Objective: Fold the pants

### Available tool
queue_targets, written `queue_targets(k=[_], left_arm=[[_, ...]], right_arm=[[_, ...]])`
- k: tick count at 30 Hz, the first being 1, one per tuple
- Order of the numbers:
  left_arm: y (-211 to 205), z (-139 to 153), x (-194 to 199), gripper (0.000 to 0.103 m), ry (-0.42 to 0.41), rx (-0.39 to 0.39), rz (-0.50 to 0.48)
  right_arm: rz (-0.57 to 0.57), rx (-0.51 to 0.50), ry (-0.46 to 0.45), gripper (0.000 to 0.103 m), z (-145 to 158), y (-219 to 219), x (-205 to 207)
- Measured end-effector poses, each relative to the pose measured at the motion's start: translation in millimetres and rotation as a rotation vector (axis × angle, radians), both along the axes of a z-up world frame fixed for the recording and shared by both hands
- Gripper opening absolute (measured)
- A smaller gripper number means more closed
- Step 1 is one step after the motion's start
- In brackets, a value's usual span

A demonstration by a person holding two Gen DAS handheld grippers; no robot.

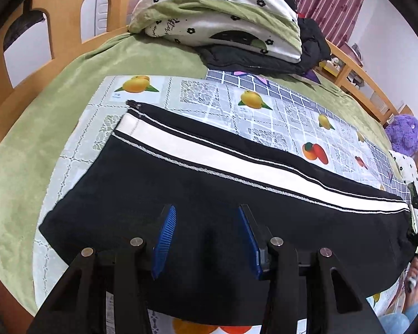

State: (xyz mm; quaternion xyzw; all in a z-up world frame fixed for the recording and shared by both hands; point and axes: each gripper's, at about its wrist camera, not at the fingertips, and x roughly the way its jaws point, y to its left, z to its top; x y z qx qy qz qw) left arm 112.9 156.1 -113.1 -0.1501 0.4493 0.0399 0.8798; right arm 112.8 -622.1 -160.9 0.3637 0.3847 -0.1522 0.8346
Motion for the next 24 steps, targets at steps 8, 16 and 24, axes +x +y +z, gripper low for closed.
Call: queue_targets(k=[8,16,24], left_arm=[[-19.2,6.1,2.3,0.044,-0.011,0.032,-0.013],[-25.8,19.7,-1.7,0.044,-0.031,0.052,-0.018],[-11.8,14.9,4.2,0.044,0.009,0.068,0.037]], right_arm=[[0.192,-0.215,-0.132,0.022,61.5,5.2,13.1],[0.190,-0.268,0.196,0.045,23.7,-13.6,-10.2],[0.401,-0.493,-0.007,0.054,99.8,76.5,19.4]])
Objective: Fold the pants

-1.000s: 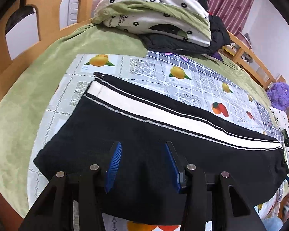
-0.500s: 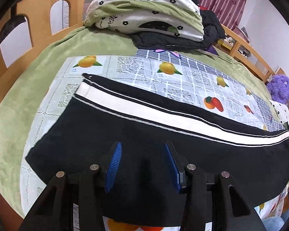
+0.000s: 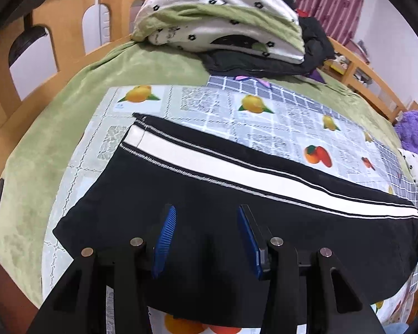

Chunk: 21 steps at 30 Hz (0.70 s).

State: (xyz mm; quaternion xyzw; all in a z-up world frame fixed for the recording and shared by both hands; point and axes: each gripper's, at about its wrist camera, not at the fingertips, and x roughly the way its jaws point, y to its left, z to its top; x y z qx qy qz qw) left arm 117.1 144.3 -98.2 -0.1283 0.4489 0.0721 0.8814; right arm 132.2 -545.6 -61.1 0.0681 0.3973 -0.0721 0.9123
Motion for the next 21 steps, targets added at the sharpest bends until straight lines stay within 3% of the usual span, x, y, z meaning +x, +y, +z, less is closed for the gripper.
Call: queue_targets(k=[3,8,13,16,18,21], left_arm=[[4.0,-1.7,1.2,0.044,0.005,-0.012,0.009],[9.4,-1.0,4.7,0.044,0.002,0.014,0.002],[19.9,-1.1,11.9,0.044,-0.010,0.052,-0.004],[30.9,-5.1,16.7,0.044,-0.011,0.027,0.004],[36.7,-8.5,19.2,0.044,-0.016,0.023,0.009],[45.1,-12.4,24.4,0.044,-0.021,0.054,0.030]], right_arm=[[0.166,-0.056,-0.028,0.054,-1.1,52.6,38.5],[0.425,-0.085,0.027,0.054,-35.3,138.3,103.6],[0.570,-0.167,0.118,0.054,-71.6,188.3,139.2],[0.612,-0.179,0.244,0.041,-102.4,193.3,154.9],[0.648,-0.213,0.224,0.004,-100.7,196.9,149.6],[0.619,-0.190,0.142,0.003,-80.2,194.0,143.7]])
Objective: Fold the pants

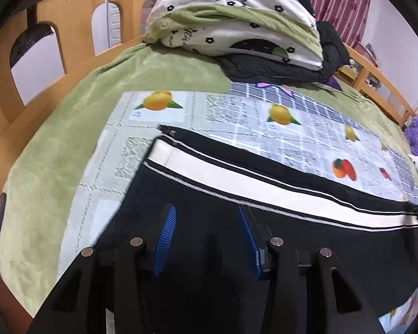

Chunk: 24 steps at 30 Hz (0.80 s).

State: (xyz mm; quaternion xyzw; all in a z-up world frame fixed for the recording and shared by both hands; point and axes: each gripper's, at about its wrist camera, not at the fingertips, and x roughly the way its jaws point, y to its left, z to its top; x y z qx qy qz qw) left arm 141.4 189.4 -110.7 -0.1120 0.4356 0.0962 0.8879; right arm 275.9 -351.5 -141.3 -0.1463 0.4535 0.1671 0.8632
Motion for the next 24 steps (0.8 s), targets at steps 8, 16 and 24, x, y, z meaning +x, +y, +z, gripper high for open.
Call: queue_targets(k=[8,16,24], left_arm=[[33.4,-8.0,39.5,0.044,-0.006,-0.030,0.036],[53.4,-42.3,107.1,0.032,0.097,-0.020,0.034],[72.4,-36.0,91.6,0.021,-0.037,-0.072,0.052]], right_arm=[[-0.048,0.006,0.010,0.003,-12.0,1.0,3.7],[-0.064,0.080,-0.040,0.003,4.5,-7.2,-3.9],[-0.083,0.130,-0.092,0.003,24.1,-13.5,0.9]])
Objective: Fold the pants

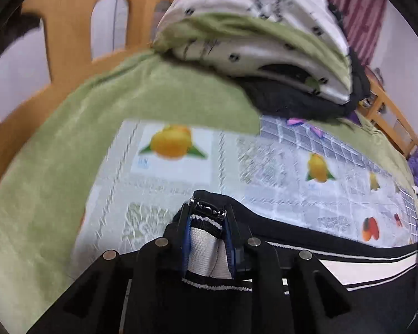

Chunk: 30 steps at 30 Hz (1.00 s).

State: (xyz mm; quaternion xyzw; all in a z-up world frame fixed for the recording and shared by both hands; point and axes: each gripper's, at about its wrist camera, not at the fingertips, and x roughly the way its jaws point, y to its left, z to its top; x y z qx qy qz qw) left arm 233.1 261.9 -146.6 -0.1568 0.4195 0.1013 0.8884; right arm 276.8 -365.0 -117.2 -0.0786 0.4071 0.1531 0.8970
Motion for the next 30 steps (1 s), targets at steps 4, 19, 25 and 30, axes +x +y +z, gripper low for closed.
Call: queue_targets(k=[4,19,25,30], left_arm=[[-9.1,-16.7,6.0,0.032,0.051,0.029,0.025],[-31.4,12.2,-32.7,0.060,0.037,0.096,-0.020],[-28.9,13.3,-39.7,0.060,0.035,0.103,0.008],[-32.3,18.9,-48.0,0.060,0.041,0.093,0.003]], right_arm=[[-0.027,-0.104,0.102,0.005,-51.7,15.7,19.1],[-0.048,-0.126,0.129,0.053,-41.5,-59.5,15.9],[-0.054,-0.184,0.098,0.003,-43.8,-61.1,17.5],[-0.106,-0.216,0.040,0.003,-52.4,-54.0,14.2]])
